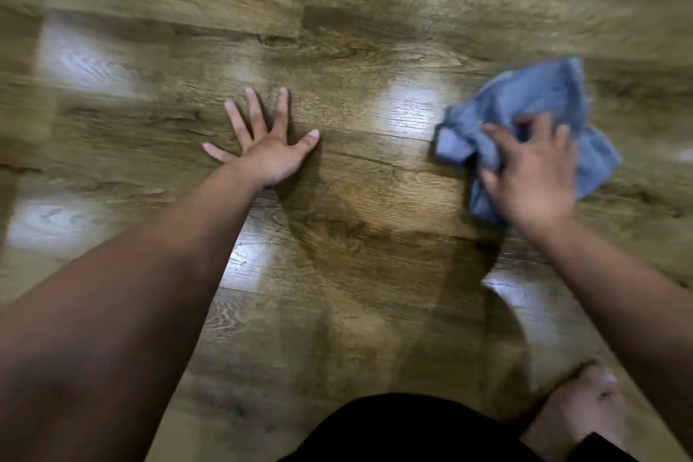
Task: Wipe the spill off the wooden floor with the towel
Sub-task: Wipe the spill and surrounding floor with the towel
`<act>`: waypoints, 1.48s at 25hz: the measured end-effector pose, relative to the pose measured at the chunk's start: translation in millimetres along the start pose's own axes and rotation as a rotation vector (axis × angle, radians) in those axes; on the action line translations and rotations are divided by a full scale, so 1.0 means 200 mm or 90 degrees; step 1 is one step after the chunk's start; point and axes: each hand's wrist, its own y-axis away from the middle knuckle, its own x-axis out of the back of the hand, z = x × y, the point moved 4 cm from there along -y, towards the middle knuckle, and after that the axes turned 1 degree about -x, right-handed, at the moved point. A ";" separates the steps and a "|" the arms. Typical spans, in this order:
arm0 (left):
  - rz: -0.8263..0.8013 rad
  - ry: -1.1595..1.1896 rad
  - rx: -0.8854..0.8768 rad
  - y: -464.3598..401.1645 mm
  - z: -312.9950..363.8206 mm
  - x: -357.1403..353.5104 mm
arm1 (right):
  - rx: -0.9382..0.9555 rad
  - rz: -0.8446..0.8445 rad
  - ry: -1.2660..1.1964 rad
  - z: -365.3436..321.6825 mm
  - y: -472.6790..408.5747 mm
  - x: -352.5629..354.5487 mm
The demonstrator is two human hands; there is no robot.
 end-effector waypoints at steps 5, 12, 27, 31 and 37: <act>-0.058 0.015 0.006 0.00 0.01 0.02 | -0.274 0.042 0.000 0.11 0.03 0.01; 0.130 -0.075 -0.217 0.05 0.43 -0.08 | 0.160 -0.030 -0.076 -0.67 0.77 -0.09; -0.141 -0.195 -0.225 -0.17 1.52 -0.10 | -0.313 -0.059 -0.008 0.45 0.53 -0.08; -0.170 -0.202 -0.215 -0.17 1.53 -0.10 | -0.347 -0.048 -0.004 0.47 0.41 -0.09; -0.182 -0.227 -0.196 -0.18 1.53 -0.10 | -0.421 -0.033 -0.026 0.68 -0.21 -0.08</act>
